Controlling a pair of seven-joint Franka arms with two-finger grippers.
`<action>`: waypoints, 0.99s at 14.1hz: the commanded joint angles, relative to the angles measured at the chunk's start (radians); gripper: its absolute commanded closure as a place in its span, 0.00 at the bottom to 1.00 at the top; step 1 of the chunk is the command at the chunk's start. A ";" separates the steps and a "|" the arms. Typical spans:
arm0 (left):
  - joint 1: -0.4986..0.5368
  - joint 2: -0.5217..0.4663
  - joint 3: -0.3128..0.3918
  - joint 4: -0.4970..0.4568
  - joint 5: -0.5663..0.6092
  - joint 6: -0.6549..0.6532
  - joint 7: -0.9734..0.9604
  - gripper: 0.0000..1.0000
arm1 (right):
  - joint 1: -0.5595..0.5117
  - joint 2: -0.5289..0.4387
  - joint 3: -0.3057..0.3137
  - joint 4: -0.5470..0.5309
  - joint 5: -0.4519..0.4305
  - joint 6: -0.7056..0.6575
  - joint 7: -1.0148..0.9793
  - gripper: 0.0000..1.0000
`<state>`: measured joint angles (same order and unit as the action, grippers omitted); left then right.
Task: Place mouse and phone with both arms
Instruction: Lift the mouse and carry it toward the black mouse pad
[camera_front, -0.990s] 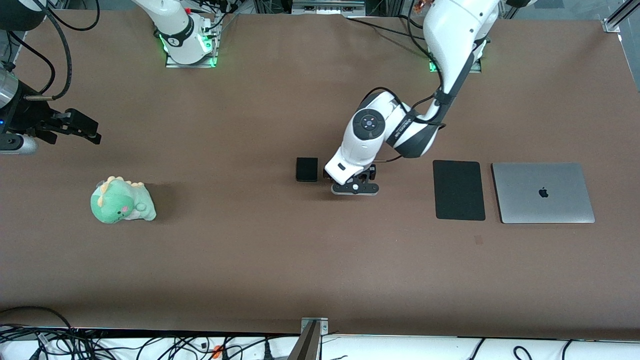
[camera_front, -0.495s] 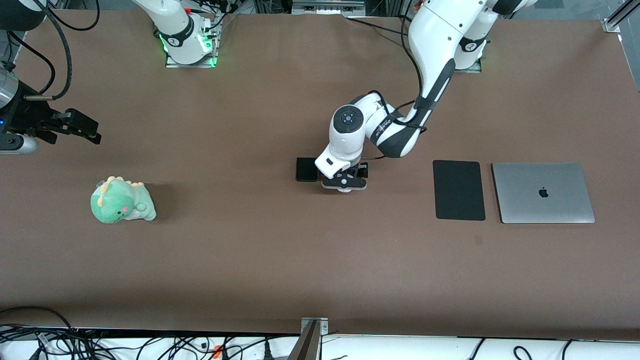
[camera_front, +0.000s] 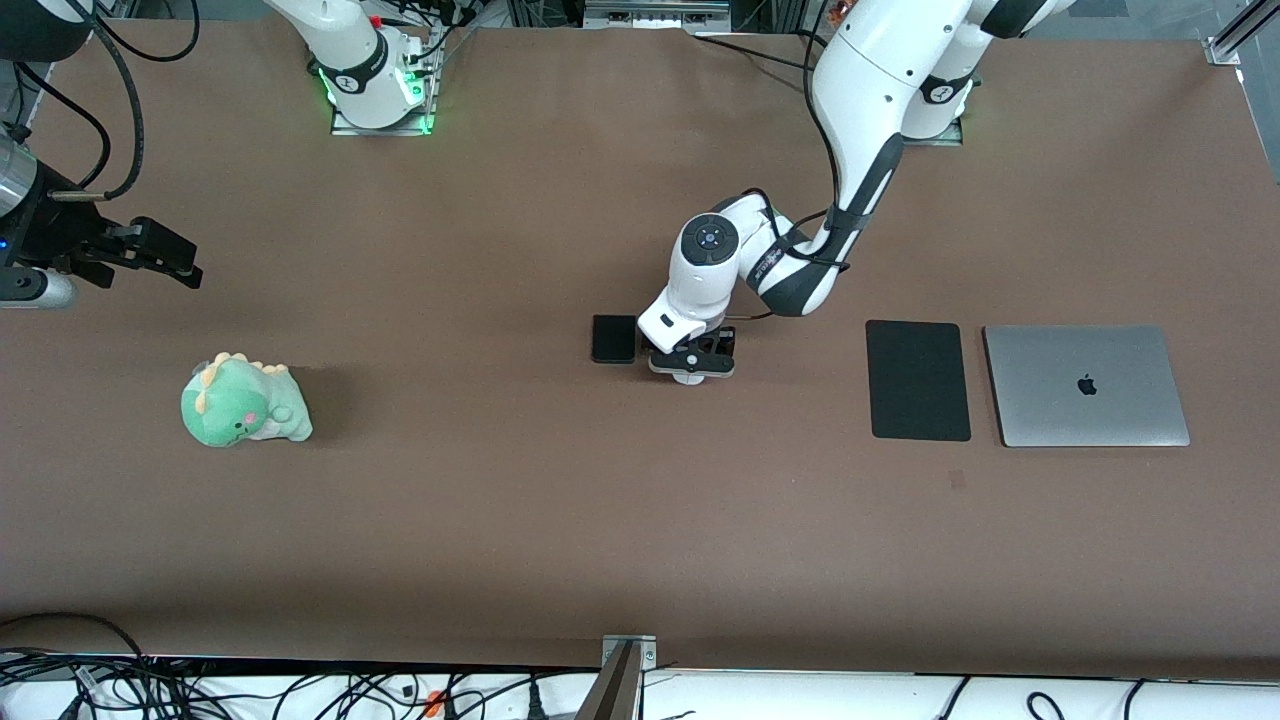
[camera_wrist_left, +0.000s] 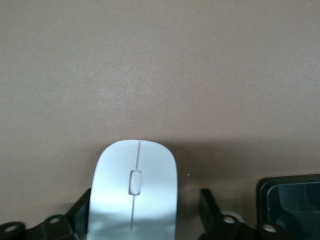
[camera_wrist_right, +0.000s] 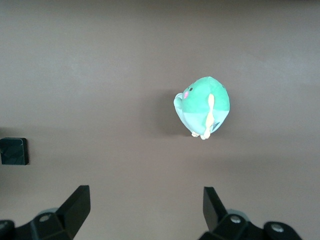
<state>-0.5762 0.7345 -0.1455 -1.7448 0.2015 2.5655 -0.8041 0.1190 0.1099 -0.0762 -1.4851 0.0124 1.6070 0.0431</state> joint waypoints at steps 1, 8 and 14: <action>-0.004 -0.021 0.004 -0.015 0.030 0.002 -0.006 0.71 | -0.005 -0.004 0.004 0.003 0.003 -0.010 0.004 0.00; 0.048 -0.174 -0.002 0.076 0.015 -0.374 0.049 0.76 | -0.005 -0.004 0.004 0.003 0.003 -0.010 0.004 0.00; 0.211 -0.249 -0.008 0.274 -0.030 -0.809 0.248 0.75 | -0.005 -0.003 0.006 0.002 0.001 -0.010 0.006 0.00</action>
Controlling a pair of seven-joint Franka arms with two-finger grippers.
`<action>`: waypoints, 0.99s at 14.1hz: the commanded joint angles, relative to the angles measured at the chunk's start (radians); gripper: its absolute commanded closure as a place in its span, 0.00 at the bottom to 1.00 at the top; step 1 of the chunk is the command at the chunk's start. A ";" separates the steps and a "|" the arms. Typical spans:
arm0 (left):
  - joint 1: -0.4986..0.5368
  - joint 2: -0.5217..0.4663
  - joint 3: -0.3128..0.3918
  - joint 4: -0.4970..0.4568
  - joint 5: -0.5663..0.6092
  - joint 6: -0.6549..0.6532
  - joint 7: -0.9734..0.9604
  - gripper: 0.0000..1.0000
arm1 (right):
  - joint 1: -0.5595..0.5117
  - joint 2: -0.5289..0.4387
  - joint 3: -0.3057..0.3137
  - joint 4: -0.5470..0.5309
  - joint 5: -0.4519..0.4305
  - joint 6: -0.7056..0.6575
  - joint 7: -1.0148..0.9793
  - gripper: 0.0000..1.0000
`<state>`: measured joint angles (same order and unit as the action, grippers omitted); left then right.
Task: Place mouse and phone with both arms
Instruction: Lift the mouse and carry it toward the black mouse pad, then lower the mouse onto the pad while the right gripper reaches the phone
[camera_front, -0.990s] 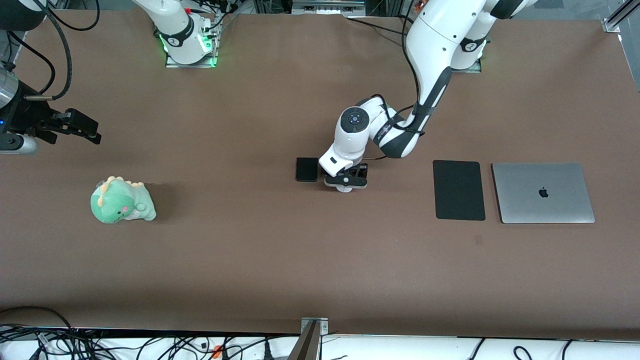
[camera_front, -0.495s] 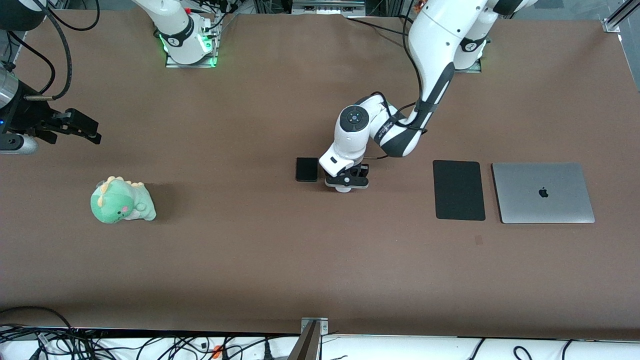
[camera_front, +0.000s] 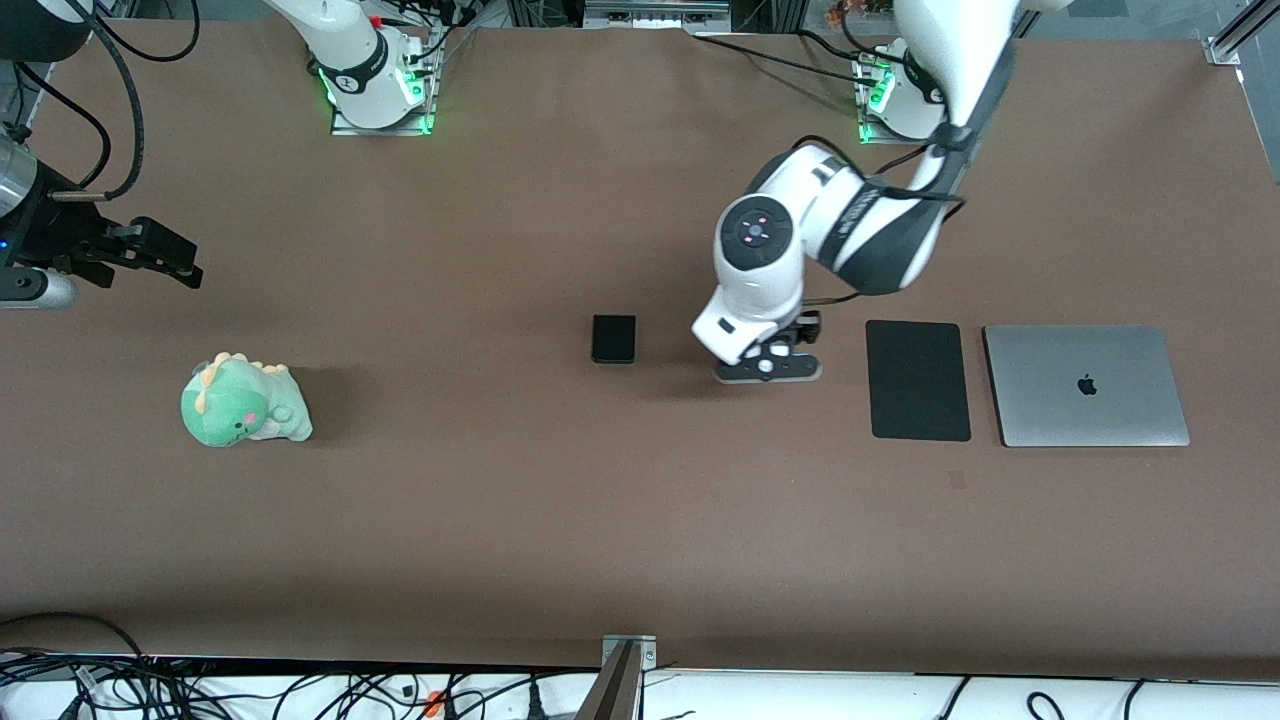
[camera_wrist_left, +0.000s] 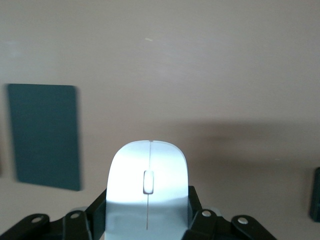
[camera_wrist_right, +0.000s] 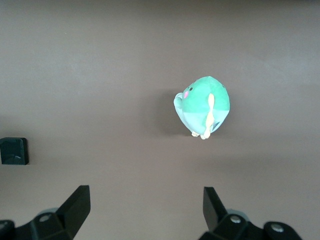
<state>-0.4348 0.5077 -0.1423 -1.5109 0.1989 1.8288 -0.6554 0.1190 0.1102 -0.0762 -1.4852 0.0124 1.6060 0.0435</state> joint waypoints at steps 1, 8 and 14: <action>0.118 -0.044 -0.010 0.040 -0.053 -0.089 0.178 0.73 | 0.001 0.005 0.007 0.002 0.000 -0.009 -0.014 0.00; 0.370 -0.057 -0.011 -0.028 -0.114 -0.083 0.532 0.72 | 0.077 0.037 0.015 -0.001 -0.014 -0.058 -0.008 0.00; 0.450 -0.069 -0.011 -0.322 -0.116 0.283 0.623 0.71 | 0.109 0.080 0.015 -0.001 -0.014 -0.103 -0.030 0.00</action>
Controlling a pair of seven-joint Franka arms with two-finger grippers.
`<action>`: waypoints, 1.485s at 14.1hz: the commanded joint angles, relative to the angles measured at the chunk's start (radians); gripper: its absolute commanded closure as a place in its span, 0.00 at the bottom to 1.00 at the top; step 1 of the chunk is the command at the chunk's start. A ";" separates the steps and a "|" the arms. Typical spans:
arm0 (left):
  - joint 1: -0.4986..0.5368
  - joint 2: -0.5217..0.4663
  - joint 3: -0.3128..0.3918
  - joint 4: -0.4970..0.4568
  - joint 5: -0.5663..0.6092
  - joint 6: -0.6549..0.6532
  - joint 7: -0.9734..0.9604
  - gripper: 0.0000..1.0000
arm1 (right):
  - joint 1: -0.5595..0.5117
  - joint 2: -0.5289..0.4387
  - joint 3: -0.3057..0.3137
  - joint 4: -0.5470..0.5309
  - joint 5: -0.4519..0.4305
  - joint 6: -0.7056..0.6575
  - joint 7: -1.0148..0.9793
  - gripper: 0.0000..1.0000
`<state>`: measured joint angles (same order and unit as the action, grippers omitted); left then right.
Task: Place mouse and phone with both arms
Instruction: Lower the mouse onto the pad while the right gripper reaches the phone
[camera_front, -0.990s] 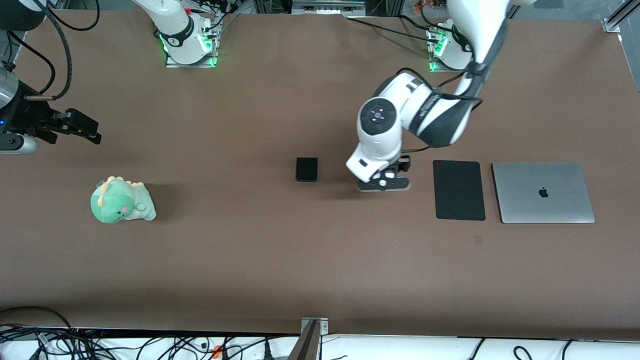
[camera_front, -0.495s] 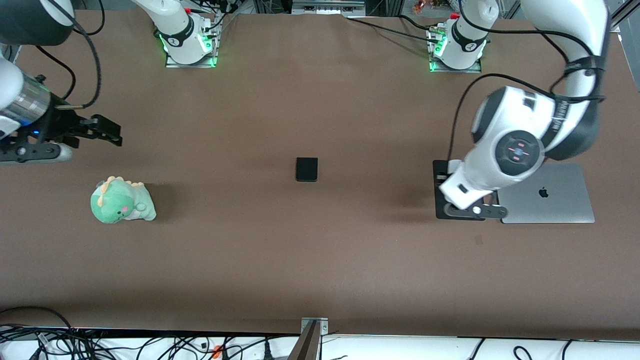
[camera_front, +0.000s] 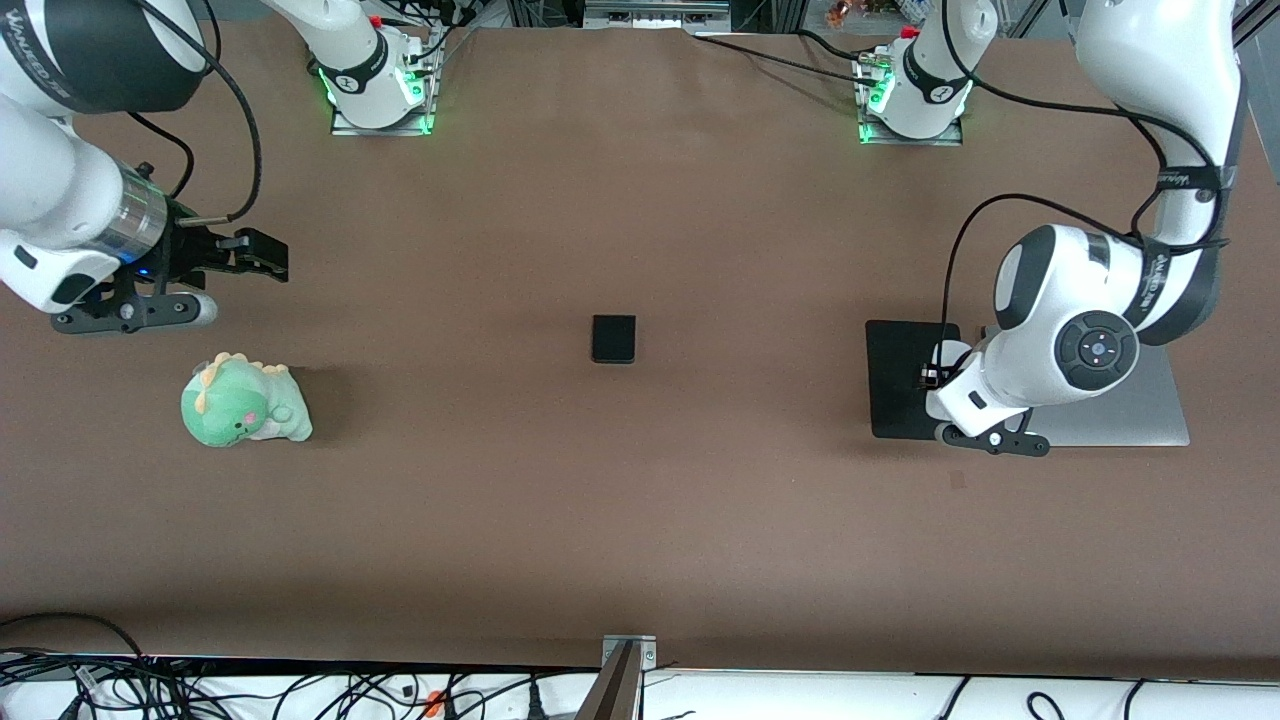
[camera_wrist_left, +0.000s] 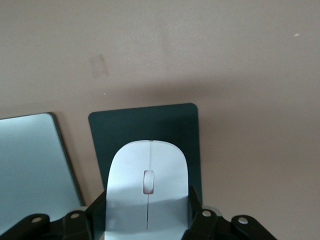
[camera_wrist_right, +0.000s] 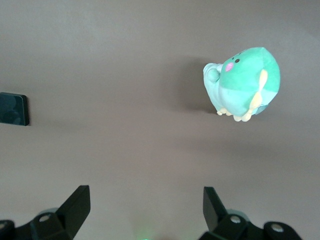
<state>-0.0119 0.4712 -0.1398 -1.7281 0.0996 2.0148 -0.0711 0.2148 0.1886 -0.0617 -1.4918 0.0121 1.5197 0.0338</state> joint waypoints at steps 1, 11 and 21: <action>0.038 -0.033 -0.012 -0.154 -0.015 0.173 0.046 0.71 | 0.024 0.015 0.000 0.004 -0.008 -0.012 -0.017 0.00; 0.075 0.026 -0.012 -0.381 -0.006 0.552 0.057 0.54 | 0.296 0.273 0.000 0.007 0.091 0.365 0.539 0.00; 0.073 0.004 -0.014 -0.349 0.000 0.539 0.056 0.00 | 0.524 0.508 -0.003 -0.028 0.072 0.760 0.730 0.00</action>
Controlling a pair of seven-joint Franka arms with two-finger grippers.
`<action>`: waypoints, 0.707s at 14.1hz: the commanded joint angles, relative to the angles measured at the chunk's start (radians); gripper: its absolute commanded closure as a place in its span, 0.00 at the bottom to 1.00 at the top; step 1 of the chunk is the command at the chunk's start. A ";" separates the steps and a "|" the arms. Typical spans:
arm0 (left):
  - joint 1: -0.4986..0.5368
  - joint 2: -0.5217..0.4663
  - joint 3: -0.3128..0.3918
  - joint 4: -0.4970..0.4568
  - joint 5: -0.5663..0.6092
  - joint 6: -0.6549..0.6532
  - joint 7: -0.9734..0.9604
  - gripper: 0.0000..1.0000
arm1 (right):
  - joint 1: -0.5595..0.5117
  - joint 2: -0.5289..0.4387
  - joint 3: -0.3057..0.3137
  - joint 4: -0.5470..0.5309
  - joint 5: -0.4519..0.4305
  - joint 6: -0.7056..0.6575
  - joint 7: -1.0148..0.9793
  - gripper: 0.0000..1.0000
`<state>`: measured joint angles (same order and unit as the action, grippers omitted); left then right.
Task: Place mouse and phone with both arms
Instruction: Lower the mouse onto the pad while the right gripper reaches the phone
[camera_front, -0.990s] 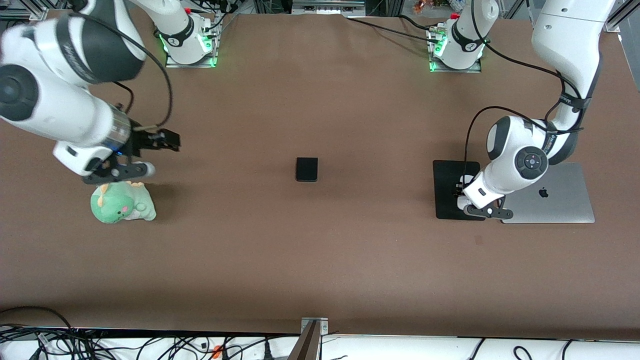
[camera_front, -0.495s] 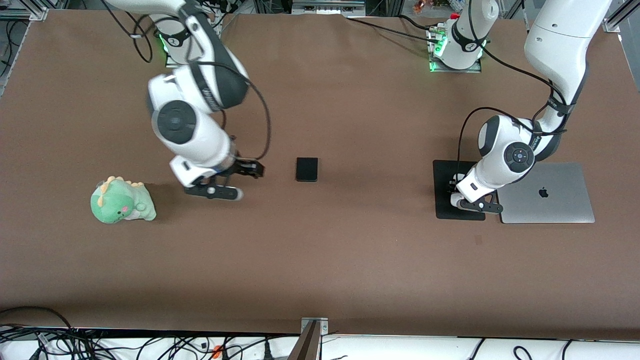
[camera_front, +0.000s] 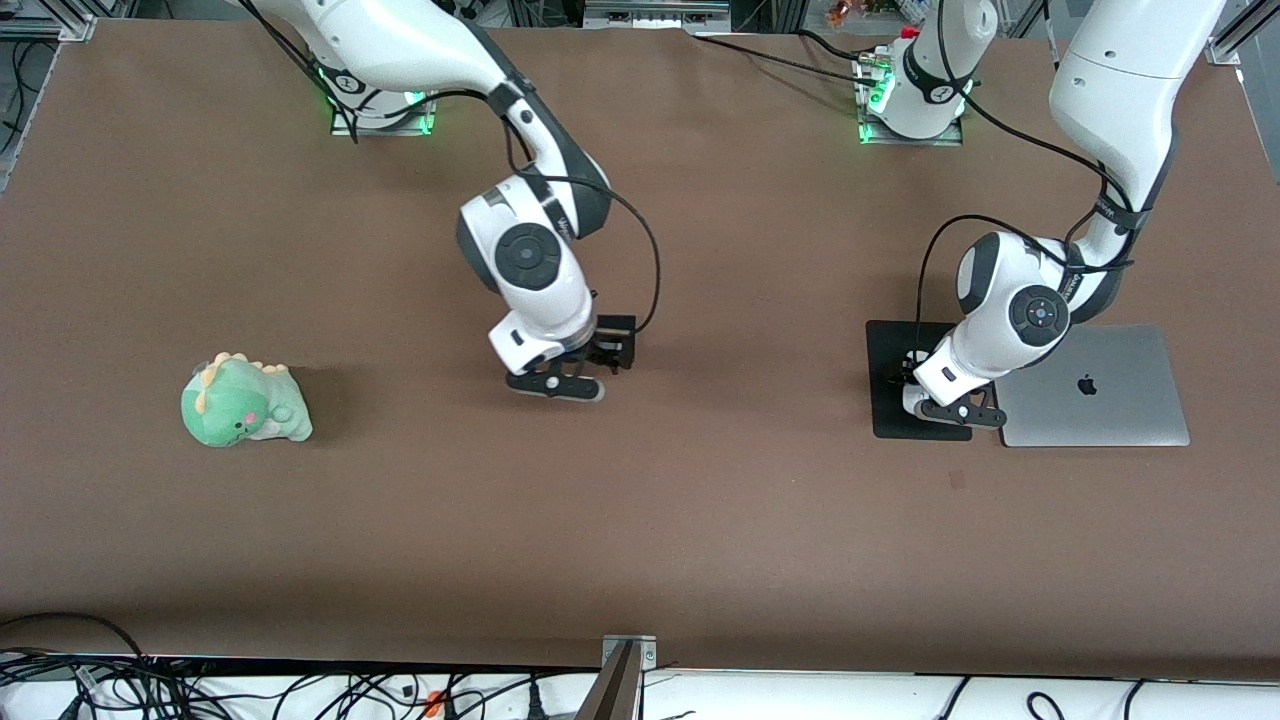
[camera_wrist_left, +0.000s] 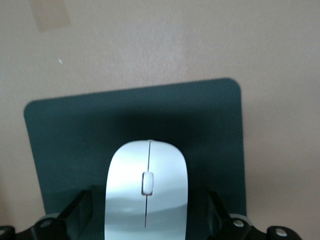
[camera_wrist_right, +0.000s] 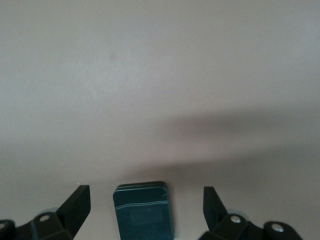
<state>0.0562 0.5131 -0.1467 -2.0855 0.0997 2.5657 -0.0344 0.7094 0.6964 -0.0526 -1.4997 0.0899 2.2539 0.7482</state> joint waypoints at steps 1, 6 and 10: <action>0.005 -0.051 -0.005 0.030 0.000 -0.021 0.018 0.00 | 0.051 0.008 -0.013 -0.042 -0.004 0.048 0.019 0.00; 0.013 -0.059 -0.005 0.284 0.000 -0.364 0.019 0.00 | 0.100 0.014 -0.018 -0.137 -0.042 0.165 0.019 0.00; 0.014 -0.073 -0.002 0.438 -0.003 -0.485 0.017 0.00 | 0.127 0.023 -0.023 -0.194 -0.050 0.252 0.017 0.00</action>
<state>0.0612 0.4396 -0.1462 -1.7355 0.0997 2.1460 -0.0343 0.8111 0.7259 -0.0586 -1.6549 0.0580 2.4561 0.7507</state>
